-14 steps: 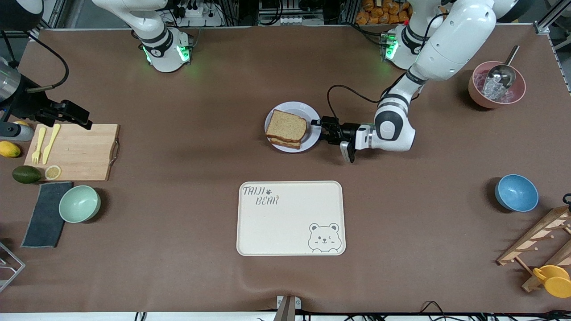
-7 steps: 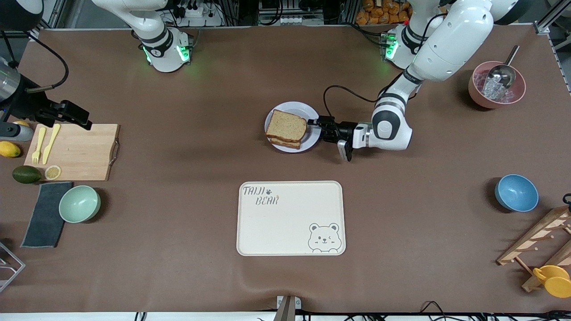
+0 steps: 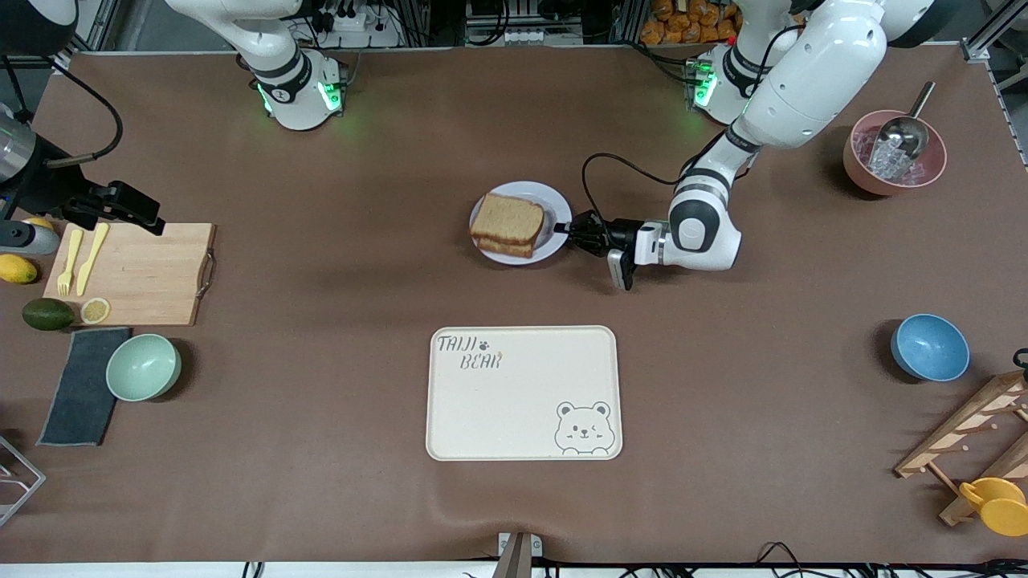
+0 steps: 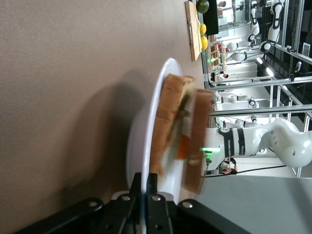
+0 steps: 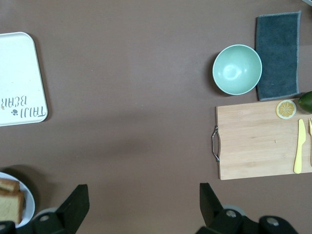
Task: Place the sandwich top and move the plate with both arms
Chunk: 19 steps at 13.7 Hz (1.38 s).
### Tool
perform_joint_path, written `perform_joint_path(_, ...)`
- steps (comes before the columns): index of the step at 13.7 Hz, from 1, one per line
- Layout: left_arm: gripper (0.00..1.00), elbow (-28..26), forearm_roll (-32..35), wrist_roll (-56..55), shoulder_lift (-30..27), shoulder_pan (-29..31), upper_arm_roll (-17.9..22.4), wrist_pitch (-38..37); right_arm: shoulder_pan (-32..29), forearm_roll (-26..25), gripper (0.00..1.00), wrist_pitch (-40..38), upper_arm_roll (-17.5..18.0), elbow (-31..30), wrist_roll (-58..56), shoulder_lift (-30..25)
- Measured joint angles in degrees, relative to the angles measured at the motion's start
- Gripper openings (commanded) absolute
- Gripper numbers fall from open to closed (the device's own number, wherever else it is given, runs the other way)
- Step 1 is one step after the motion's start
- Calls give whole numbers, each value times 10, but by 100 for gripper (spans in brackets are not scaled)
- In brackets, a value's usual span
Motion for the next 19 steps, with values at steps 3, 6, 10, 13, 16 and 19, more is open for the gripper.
perform_joint_path(3,0,-1,-2,25,9,3,0,0,0,0,100,0,-1,0,0,0)
perform_joint_path(6,0,-2,-6,27,11,7,0,-5,0,0,100,0,-1,0,0,0)
perform_joint_path(10,0,-10,-31,27,15,10,0,-15,0,0,100,0,-1,0,0,0)
perform_joint_path(13,0,-20,-70,27,15,11,0,-24,0,0,100,0,-1,0,0,0)
perform_joint_path(16,0,-25,-88,25,16,19,0,-36,0,0,100,0,-1,0,0,0)
perform_joint_path(19,0,-25,-88,22,15,34,-2,-41,0,0,100,0,-1,0,0,1)
